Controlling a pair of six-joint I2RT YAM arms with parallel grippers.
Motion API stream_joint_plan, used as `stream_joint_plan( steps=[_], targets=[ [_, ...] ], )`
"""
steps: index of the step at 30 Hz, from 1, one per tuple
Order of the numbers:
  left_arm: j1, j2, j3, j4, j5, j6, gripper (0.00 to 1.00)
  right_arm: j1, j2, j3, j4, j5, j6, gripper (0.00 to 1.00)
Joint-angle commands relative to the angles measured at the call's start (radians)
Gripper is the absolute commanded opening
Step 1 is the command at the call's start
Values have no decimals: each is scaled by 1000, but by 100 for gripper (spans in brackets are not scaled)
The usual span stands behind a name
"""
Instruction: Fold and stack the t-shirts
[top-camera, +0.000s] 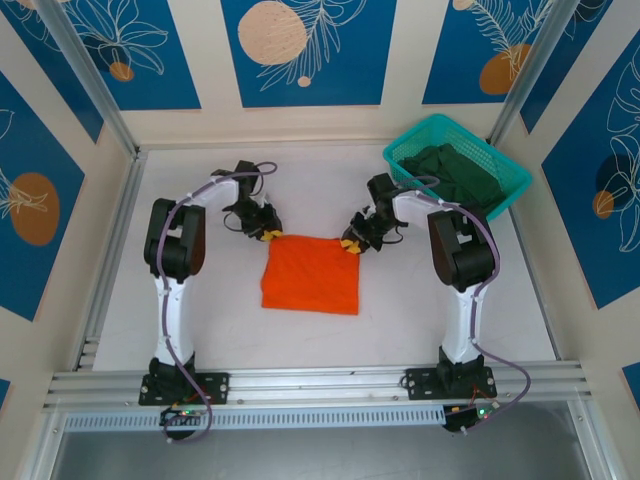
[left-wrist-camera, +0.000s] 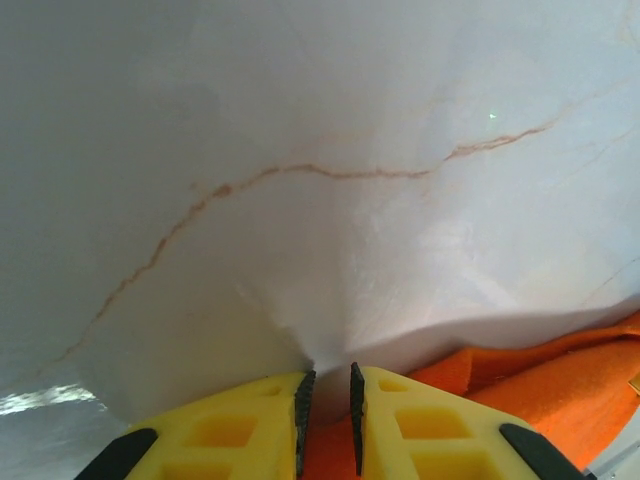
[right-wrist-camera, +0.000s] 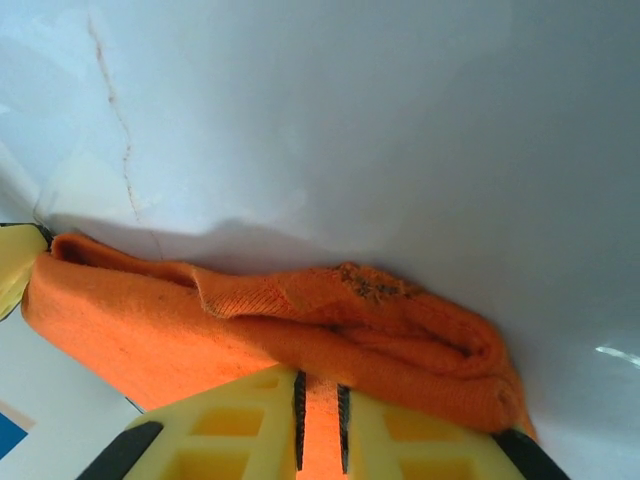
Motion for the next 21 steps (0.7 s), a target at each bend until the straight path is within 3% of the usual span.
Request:
stream_joint_plan(
  steps=[1,3,6,8,10,13,17,21],
  targets=[
    [32,39,25,-17,-33,30,22,-4,6,19,-45,25,-36,23],
    [34,17,45,-31,-30,29,26,-4,-29,12,-39,32,-37,26],
    [38,-51,54,-44,-33,32,42,-5,-107,-5,-32,53,-40,32],
    [39,-111,42,-46,-41,34,58,-4,-168,-13,-35,81,-48,35],
    [41,-182,8,-37,-61,36,79,-2,-236,-23,-39,108,-57,38],
    [39,-289,-81,14,-61,53,94,-5,-356,-71,-13,119,-56,42],
    [16,-371,-201,68,10,129,100,-8,-540,-171,6,127,-45,46],
    [-52,-378,-294,84,74,193,94,-16,-784,-311,1,139,-28,48]
  ],
)
